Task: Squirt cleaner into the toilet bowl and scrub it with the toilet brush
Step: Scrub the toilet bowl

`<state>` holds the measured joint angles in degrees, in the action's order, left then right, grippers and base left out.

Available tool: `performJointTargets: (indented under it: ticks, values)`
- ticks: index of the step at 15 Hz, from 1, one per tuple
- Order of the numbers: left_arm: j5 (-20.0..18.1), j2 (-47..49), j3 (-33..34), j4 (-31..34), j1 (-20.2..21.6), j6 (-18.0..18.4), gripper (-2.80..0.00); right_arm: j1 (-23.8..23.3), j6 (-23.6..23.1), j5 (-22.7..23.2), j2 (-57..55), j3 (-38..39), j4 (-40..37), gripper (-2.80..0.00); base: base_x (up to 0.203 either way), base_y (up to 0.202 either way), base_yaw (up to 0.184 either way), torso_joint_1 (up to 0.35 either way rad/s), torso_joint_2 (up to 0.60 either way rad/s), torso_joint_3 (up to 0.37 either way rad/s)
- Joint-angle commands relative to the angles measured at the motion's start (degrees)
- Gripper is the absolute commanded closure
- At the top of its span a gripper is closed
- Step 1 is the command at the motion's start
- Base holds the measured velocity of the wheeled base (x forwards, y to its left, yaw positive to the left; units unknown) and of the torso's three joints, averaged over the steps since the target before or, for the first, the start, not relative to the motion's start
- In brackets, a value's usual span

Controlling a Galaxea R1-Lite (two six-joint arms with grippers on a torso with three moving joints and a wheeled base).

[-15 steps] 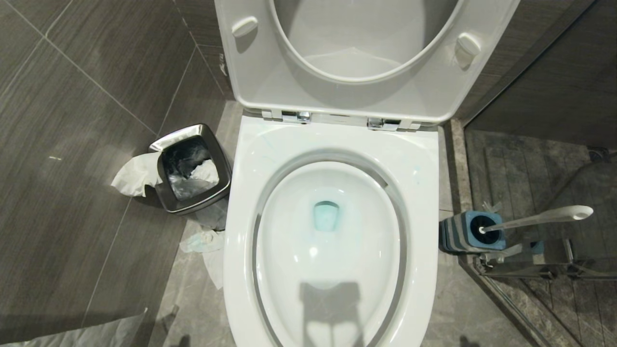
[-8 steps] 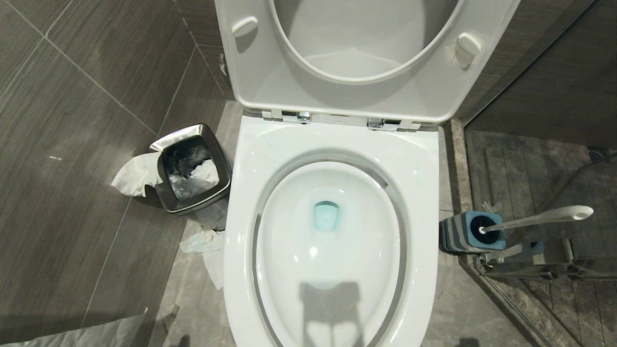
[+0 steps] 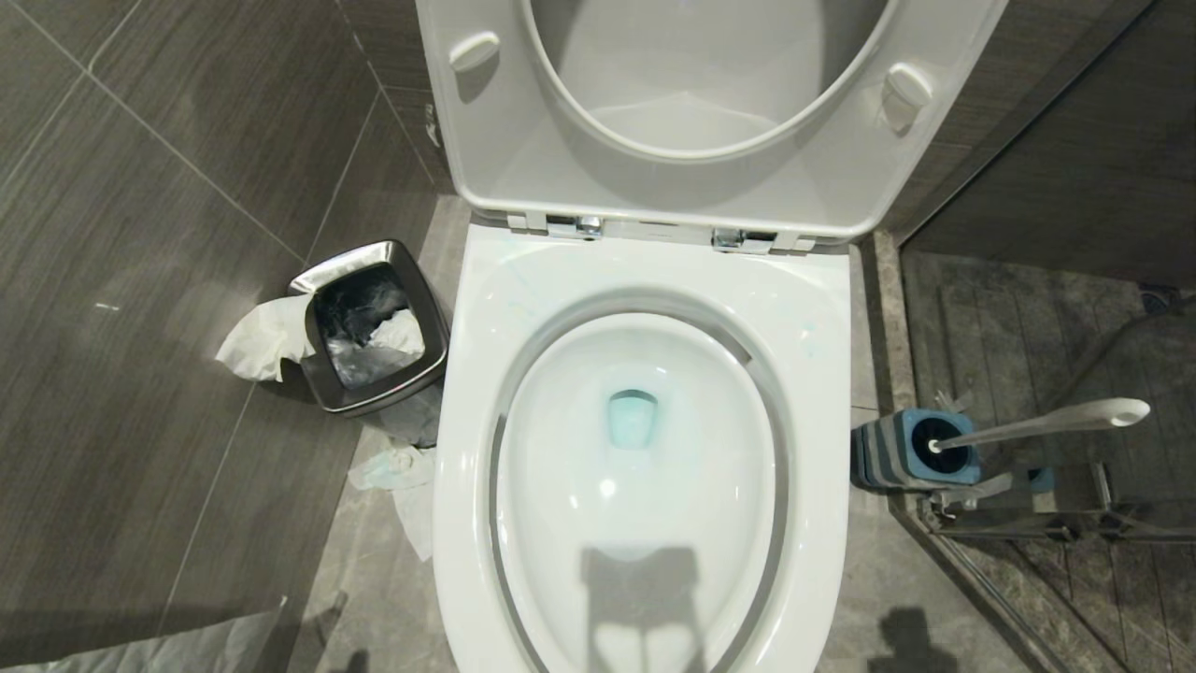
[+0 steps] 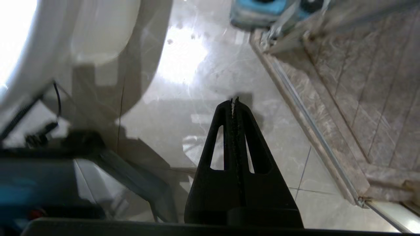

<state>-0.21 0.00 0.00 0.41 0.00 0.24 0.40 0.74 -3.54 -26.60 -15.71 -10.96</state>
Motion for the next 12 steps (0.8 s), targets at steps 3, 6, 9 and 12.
performJointTargets:
  ticks: [3,6,9,12]
  values:
    - [-0.02,0.00,0.18,-0.01,0.00,0.02,0.00,0.03,2.45,-1.22,-20.60,-17.49,0.84,0.00,0.000,0.000,0.000,0.000,0.00,0.000]
    - [-0.05,0.00,0.18,-0.06,0.00,0.02,0.00,0.19,3.19,0.06,-26.75,-22.63,0.83,0.00,0.000,0.000,0.000,0.000,0.00,0.000]
    - [-0.03,0.00,0.18,0.02,0.00,0.02,0.00,1.69,1.42,0.04,-28.02,-17.88,1.79,0.00,0.000,0.000,0.000,0.000,0.00,0.000]
    - [-0.05,0.00,0.18,-0.06,0.00,0.02,0.00,1.94,-2.66,-0.90,-28.94,-9.24,17.62,0.00,0.000,0.000,0.000,0.000,0.00,0.000]
